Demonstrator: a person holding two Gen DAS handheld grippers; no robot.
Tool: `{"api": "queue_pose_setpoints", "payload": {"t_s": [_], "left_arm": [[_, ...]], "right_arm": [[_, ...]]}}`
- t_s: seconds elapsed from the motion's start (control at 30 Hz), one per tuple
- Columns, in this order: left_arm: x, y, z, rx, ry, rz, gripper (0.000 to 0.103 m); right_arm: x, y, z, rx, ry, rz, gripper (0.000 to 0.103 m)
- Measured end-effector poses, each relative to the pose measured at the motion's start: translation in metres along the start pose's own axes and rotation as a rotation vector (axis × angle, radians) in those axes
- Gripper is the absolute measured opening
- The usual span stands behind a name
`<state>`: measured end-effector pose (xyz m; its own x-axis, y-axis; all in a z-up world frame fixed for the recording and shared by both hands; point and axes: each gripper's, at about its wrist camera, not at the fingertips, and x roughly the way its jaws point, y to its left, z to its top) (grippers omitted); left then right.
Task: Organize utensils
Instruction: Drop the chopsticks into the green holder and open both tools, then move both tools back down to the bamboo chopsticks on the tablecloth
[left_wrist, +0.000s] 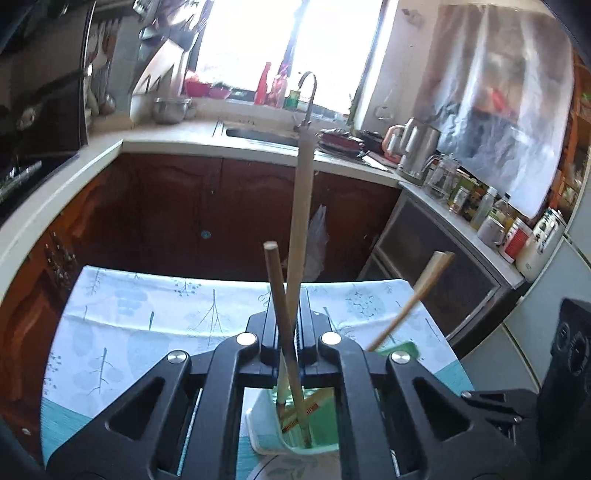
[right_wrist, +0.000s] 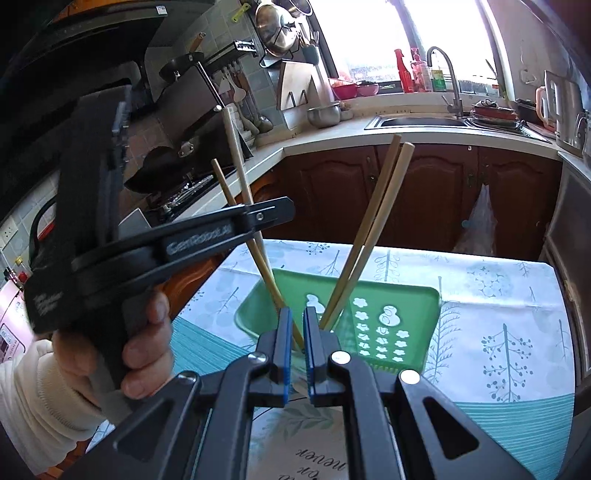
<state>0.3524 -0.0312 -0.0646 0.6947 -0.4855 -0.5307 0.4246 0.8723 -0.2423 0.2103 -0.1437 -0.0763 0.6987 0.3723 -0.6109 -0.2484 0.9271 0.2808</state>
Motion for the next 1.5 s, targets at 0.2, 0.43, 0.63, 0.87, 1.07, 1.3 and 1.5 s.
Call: {"api": "queue_pose_setpoints", "payload": {"t_s": [0.2,0.43,0.63,0.87,1.07,1.3,1.5], "left_arm": [[-0.026,-0.021,-0.004,0.029,0.047,0.007,0.028],[-0.065,-0.031,-0.027,0.02,0.141,0.073,0.042],[-0.108,-0.037,-0.066,0.006,0.236,0.103,0.043],[-0.16,-0.045,-0.126,-0.01,0.338,0.15,0.043],[-0.191,-0.039,-0.167,-0.073,0.39,0.173,0.043],[-0.206,-0.033,-0.193,-0.101,0.423,0.216,0.043],[-0.204,-0.02,-0.217,-0.159,0.471,0.222,0.043]], "right_arm": [[-0.015,0.006,-0.004,-0.007,-0.01,-0.004,0.006],[-0.041,0.012,-0.02,0.032,0.024,-0.003,0.006],[-0.063,0.021,-0.047,0.079,0.109,-0.004,0.007],[-0.089,0.041,-0.083,0.095,0.175,-0.034,0.021],[-0.108,0.055,-0.105,0.117,0.211,-0.028,0.021],[-0.115,0.066,-0.131,0.187,0.249,-0.009,0.021],[-0.103,0.068,-0.151,0.235,0.32,0.021,0.021]]}}
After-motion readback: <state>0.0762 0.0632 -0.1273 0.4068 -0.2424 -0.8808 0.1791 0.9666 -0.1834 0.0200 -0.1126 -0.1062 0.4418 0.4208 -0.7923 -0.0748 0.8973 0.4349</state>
